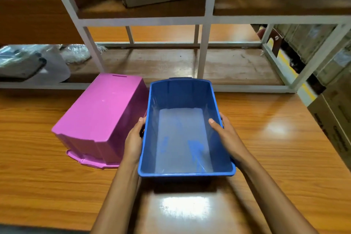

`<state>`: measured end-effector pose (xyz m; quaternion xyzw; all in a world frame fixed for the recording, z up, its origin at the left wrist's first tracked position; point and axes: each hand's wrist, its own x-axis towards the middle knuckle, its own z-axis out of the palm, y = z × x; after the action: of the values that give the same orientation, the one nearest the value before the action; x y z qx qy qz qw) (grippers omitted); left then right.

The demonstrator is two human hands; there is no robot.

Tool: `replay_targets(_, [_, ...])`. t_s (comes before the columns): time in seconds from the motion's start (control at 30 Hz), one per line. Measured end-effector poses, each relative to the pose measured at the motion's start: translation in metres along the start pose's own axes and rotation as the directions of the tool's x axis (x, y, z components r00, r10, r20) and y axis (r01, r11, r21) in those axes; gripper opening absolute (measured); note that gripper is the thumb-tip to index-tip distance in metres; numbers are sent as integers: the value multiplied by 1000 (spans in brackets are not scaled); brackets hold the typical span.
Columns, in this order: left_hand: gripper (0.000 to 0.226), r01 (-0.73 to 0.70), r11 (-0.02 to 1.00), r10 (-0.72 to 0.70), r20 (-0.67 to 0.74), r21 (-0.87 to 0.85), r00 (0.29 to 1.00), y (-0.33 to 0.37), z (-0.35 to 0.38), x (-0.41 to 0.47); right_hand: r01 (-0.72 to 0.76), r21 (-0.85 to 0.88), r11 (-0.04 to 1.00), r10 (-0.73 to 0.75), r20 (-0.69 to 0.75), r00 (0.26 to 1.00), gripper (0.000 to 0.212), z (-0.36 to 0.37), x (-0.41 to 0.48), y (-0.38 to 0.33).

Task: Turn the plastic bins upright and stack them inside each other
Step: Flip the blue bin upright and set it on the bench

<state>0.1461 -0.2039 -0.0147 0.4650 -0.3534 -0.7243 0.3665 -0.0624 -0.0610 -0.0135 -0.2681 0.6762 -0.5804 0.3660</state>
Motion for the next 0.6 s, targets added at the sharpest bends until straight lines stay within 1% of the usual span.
replay_targets(0.03, [39, -9, 1000, 9, 7, -5, 1000, 0, 5, -3, 19, 6, 1000, -19, 5, 1000, 67, -7, -2, -3])
replay_targets(0.07, [43, -17, 1000, 18, 33, -20, 999, -3, 12, -7, 37, 14, 999, -37, 8, 999, 62, -14, -3, -6])
replay_targets(0.13, [42, -29, 999, 34, 117, -37, 993, -6, 30, -15, 77, 43, 996, -78, 23, 997, 47, -32, -7, -14])
replay_targets(0.23, [34, 9, 992, 23, 250, -125, 968, -11, 64, -30, 117, 51, 992, -118, 19, 993, 43, -68, -13, -25])
replay_targets(0.27, [36, 20, 989, 21, 272, -147, 962, -13, 75, -34, 133, 52, 990, -134, 19, 991, 42, -81, -16, -29])
replay_targets(0.33, [51, 12, 989, 35, 306, -150, 951, -21, 98, -41, 146, 49, 988, -147, 23, 989, 42, -111, -20, -35])
replay_targets(0.4, [60, -2, 990, 53, 361, -140, 931, -31, 126, -51, 164, 32, 986, -165, 16, 986, 40, -143, -25, -43])
replay_targets(0.5, [59, -14, 993, 62, 408, -118, 911, -51, 170, -67, 193, 14, 981, -193, -4, 981, 32, -193, -28, -49])
replay_targets(0.6, [57, -20, 997, 47, 419, -69, 907, -75, 214, -79, 200, 2, 980, -200, -19, 980, 30, -241, -29, -50])
